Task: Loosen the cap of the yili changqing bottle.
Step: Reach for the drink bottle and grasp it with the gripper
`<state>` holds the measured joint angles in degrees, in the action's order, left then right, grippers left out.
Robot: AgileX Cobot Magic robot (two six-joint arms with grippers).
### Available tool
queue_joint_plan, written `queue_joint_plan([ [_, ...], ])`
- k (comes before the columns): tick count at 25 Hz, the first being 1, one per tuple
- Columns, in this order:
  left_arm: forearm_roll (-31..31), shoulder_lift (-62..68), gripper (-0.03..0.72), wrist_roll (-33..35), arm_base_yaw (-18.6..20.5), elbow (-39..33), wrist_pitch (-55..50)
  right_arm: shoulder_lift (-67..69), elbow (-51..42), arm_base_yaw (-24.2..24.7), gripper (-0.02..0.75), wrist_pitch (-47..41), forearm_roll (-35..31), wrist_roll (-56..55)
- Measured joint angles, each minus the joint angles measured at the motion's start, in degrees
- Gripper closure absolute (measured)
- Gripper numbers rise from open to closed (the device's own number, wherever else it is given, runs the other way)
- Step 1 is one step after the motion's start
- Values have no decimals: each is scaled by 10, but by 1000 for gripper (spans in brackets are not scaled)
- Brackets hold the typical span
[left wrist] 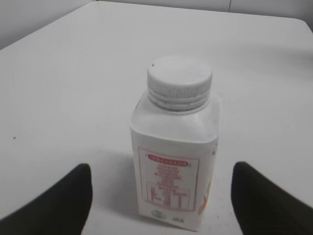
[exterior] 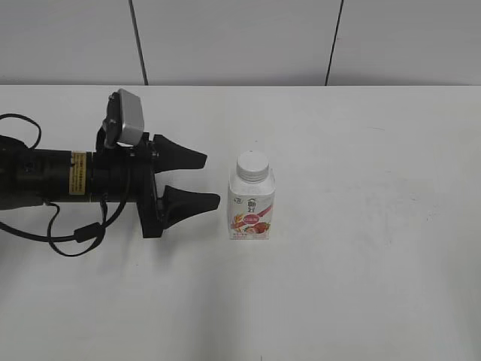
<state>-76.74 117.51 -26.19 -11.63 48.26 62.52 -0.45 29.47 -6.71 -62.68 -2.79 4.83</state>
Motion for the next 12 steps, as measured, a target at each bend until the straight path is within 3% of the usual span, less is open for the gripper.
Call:
queue_joint_plan([
  [12,1,1,151,-4,-48,32,-8,0,0,0,151,0,0,0],
])
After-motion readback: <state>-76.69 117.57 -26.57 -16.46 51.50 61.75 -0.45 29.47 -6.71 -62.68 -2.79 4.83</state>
